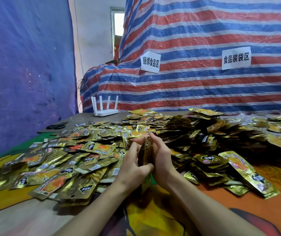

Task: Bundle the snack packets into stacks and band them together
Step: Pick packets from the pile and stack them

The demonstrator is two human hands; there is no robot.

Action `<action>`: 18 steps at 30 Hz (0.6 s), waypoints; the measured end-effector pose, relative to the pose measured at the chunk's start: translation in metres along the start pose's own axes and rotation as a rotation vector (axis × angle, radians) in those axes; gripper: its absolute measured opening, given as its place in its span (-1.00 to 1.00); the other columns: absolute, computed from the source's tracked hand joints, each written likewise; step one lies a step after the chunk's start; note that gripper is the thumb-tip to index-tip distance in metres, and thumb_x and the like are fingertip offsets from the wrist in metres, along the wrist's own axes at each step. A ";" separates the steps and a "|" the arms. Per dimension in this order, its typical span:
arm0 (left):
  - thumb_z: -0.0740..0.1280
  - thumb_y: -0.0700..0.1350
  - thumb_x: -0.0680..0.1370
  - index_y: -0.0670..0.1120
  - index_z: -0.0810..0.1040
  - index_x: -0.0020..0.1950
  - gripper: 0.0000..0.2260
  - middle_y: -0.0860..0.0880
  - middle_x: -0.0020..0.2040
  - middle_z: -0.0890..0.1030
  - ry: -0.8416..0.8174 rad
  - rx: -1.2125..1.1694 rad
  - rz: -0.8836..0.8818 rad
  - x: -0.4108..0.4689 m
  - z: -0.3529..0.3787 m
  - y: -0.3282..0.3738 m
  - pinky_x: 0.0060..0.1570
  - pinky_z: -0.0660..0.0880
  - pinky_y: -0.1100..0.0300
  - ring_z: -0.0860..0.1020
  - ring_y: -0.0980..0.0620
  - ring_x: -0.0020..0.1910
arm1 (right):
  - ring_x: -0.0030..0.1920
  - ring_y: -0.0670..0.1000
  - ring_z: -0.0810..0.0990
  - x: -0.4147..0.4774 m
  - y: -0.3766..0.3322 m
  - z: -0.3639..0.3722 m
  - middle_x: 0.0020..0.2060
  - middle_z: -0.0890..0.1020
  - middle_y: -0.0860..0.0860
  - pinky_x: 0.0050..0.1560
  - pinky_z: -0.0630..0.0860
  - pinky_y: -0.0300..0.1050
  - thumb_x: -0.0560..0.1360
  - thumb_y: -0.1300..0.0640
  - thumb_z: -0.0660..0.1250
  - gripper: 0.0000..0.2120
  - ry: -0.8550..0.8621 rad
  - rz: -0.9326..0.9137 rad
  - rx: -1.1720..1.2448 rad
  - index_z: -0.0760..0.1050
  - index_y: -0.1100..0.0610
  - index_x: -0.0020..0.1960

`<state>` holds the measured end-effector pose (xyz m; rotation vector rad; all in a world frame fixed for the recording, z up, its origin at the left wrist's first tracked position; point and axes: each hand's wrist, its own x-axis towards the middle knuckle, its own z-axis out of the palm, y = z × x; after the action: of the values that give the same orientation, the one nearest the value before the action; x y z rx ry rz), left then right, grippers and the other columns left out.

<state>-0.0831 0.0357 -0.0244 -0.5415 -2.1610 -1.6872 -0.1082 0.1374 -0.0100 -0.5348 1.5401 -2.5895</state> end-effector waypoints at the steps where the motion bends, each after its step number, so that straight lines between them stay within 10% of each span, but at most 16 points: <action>1: 0.38 -0.22 0.33 -0.06 0.43 0.18 -0.57 -0.17 -0.04 0.59 0.002 0.007 -0.001 0.000 0.000 -0.001 -0.12 0.62 -0.02 0.63 0.00 -0.06 | -0.14 0.05 0.69 0.001 0.001 0.000 -0.18 0.68 0.10 -0.14 0.62 -0.11 0.58 -0.12 0.19 -0.59 -0.006 -0.010 -0.011 0.61 0.20 0.06; 8: 0.34 -0.46 0.46 -0.02 0.32 0.23 -0.52 0.06 -0.08 0.57 0.070 0.080 0.090 0.002 0.004 0.000 -0.22 0.50 0.39 0.58 0.32 -0.17 | 0.16 0.06 0.62 0.002 -0.007 0.001 0.11 0.63 0.11 -0.06 0.55 -0.20 0.67 0.12 0.15 -0.76 0.175 -0.186 -0.420 0.55 0.14 0.21; 18: 0.45 -0.27 0.29 0.24 0.26 0.46 -0.16 -0.13 -0.13 0.56 0.141 -0.026 0.186 -0.001 0.015 -0.001 -0.15 0.61 0.04 0.61 -0.07 -0.20 | -0.18 -0.14 0.55 -0.036 -0.050 -0.062 -0.13 0.59 -0.11 -0.16 0.52 -0.19 0.52 0.08 0.35 -0.92 0.259 -0.440 -1.222 0.54 -0.01 0.02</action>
<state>-0.0827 0.0497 -0.0290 -0.5924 -1.9293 -1.6050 -0.0897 0.2227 -0.0029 -0.6369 3.3247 -1.6152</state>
